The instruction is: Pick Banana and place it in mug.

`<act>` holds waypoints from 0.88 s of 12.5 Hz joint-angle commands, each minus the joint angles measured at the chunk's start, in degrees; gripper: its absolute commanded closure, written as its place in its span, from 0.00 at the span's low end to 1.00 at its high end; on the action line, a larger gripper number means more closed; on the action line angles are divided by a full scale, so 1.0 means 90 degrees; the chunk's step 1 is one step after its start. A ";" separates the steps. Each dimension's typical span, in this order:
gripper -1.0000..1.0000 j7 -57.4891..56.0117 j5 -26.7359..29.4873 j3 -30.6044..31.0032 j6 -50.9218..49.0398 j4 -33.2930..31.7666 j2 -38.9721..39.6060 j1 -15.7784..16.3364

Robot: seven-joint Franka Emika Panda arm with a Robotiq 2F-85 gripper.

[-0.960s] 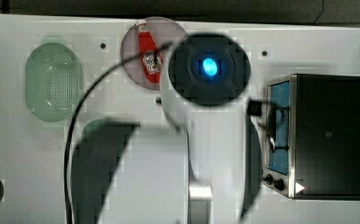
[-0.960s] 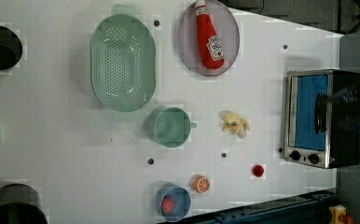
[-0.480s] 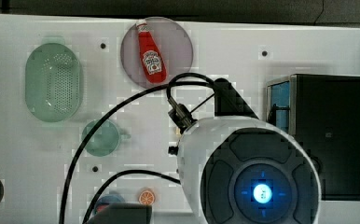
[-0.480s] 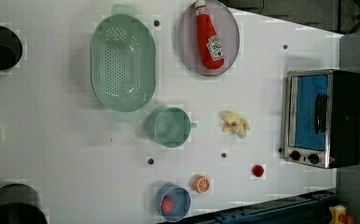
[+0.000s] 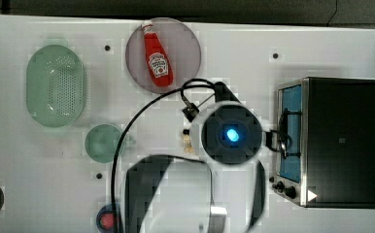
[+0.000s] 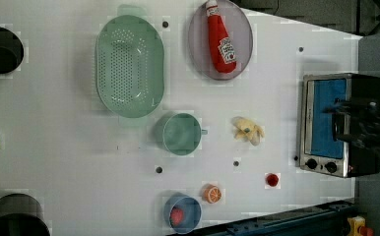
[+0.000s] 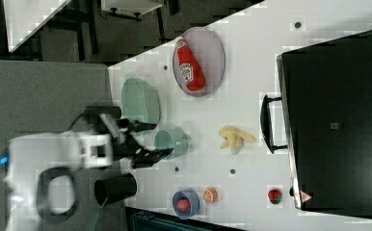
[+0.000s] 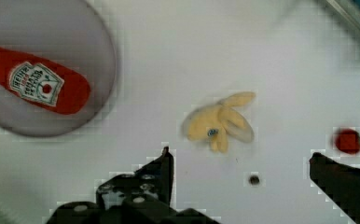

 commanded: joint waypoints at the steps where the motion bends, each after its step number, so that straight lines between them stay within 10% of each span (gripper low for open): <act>1: 0.00 -0.0439 0.0026 -0.0061 0.0827 -0.0646 0.0301 0.0020; 11: 0.00 -0.0439 0.0027 -0.0061 0.3873 -0.1551 0.2474 0.0021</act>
